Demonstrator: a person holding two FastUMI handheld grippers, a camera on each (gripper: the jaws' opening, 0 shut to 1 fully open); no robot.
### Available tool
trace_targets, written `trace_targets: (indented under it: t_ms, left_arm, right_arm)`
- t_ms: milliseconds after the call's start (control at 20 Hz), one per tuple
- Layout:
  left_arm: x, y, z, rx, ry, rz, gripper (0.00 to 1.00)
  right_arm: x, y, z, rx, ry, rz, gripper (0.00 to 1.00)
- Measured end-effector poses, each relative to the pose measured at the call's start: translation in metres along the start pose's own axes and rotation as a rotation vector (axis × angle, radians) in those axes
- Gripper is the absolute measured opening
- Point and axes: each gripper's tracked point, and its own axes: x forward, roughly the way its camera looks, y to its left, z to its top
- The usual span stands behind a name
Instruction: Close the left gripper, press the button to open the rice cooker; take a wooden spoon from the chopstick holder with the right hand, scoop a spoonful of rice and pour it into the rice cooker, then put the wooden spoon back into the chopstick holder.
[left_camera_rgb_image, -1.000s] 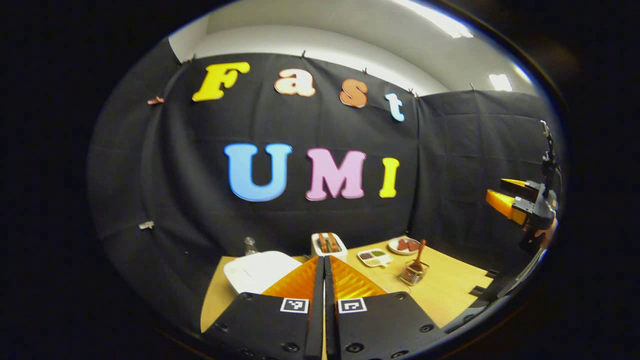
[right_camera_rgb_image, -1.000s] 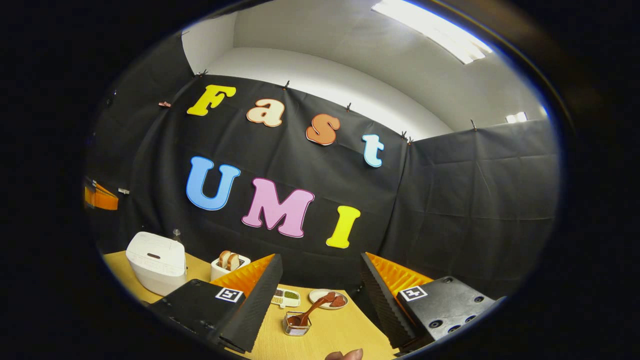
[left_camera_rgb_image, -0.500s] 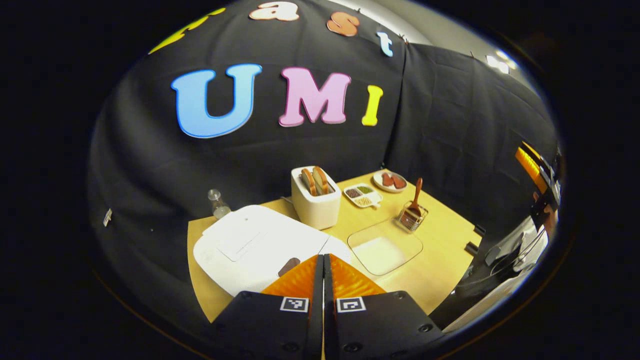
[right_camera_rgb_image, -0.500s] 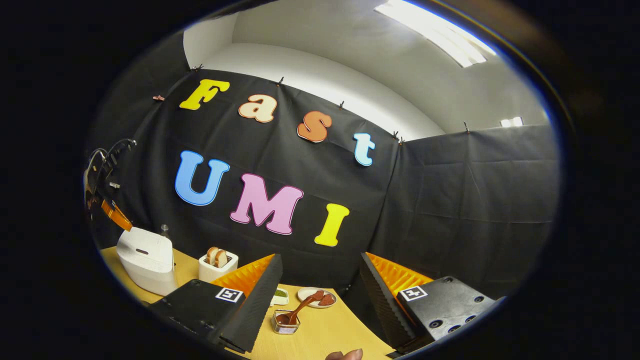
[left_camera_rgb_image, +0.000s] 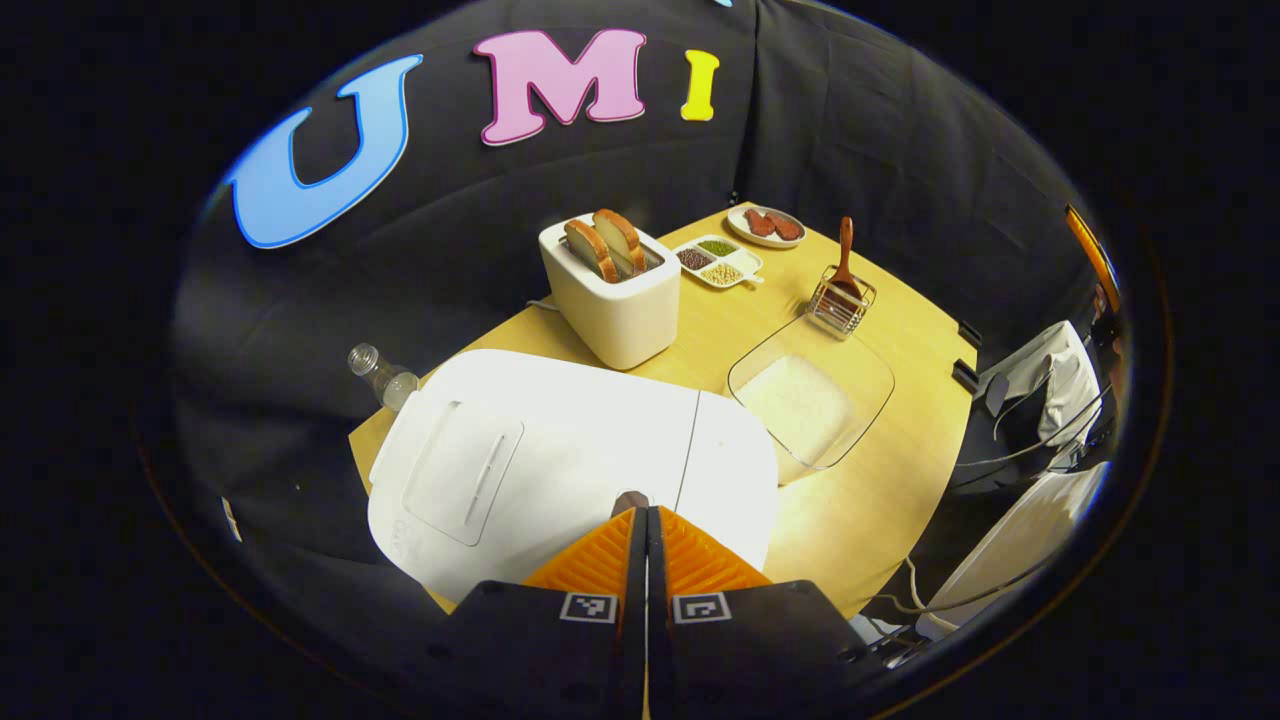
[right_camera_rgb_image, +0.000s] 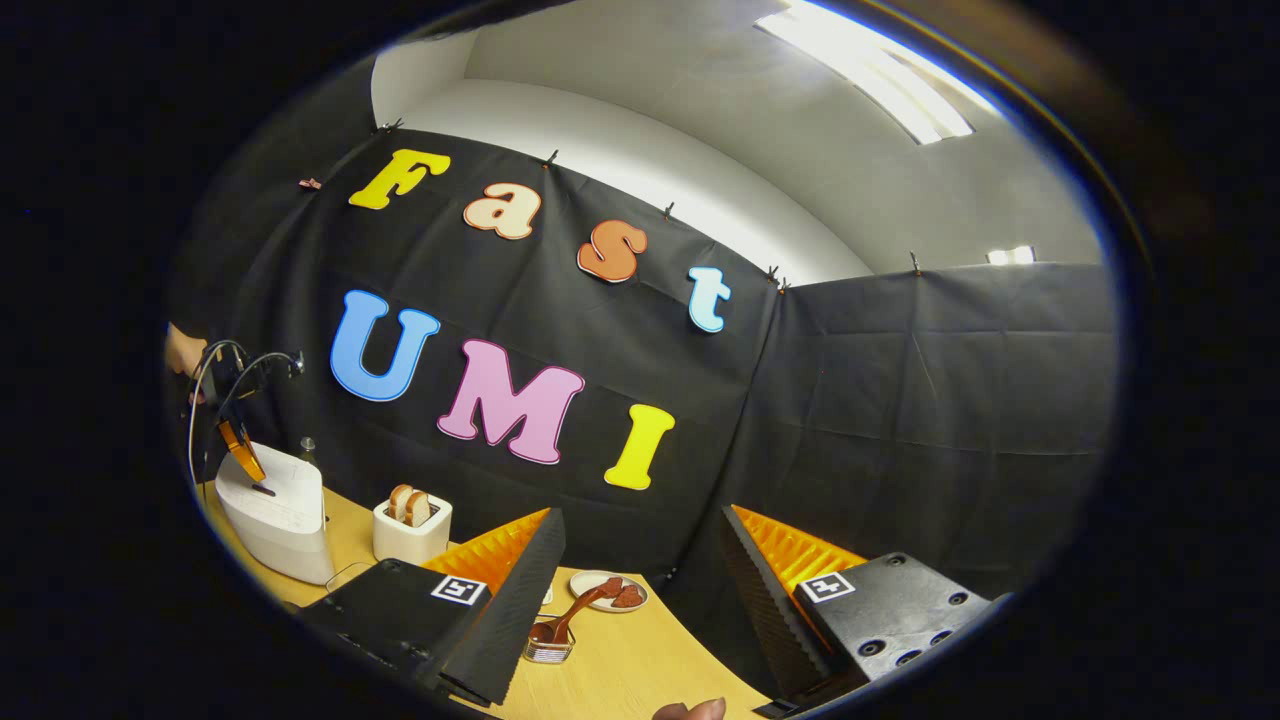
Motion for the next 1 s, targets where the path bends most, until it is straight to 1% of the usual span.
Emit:
trace_targets:
  t_ms: [200, 400, 500, 550, 750, 800, 1000]
  left_arm:
    - [0.018, 0.003, -0.013, 0.025, 0.058, -0.004, 0.06]
    - [0.018, 0.006, -0.014, 0.039, 0.042, -0.009, 0.06]
    - [0.016, 0.012, -0.015, 0.050, 0.048, 0.015, 0.07]
    - [0.017, 0.012, -0.015, 0.053, 0.050, 0.015, 0.07]
    - [0.021, 0.011, -0.022, 0.039, 0.060, 0.014, 0.07]
    - [0.021, 0.011, -0.026, 0.032, 0.069, 0.023, 0.07]
    - [0.017, 0.009, -0.021, 0.061, 0.047, 0.054, 0.07]
  right_arm:
    - [-0.005, -0.009, -0.004, -0.005, 0.011, -0.029, 0.97]
    - [-0.006, -0.010, -0.006, 0.003, 0.021, -0.031, 0.97]
    - [-0.006, -0.008, -0.003, 0.006, 0.019, -0.028, 0.97]
    - [-0.007, -0.006, -0.003, 0.004, 0.016, -0.026, 0.97]
    - [-0.008, -0.005, -0.002, 0.002, 0.015, -0.025, 0.97]
    - [-0.009, -0.005, -0.002, 0.007, 0.017, -0.027, 0.97]
    - [-0.014, -0.007, -0.002, 0.027, 0.018, -0.024, 0.97]
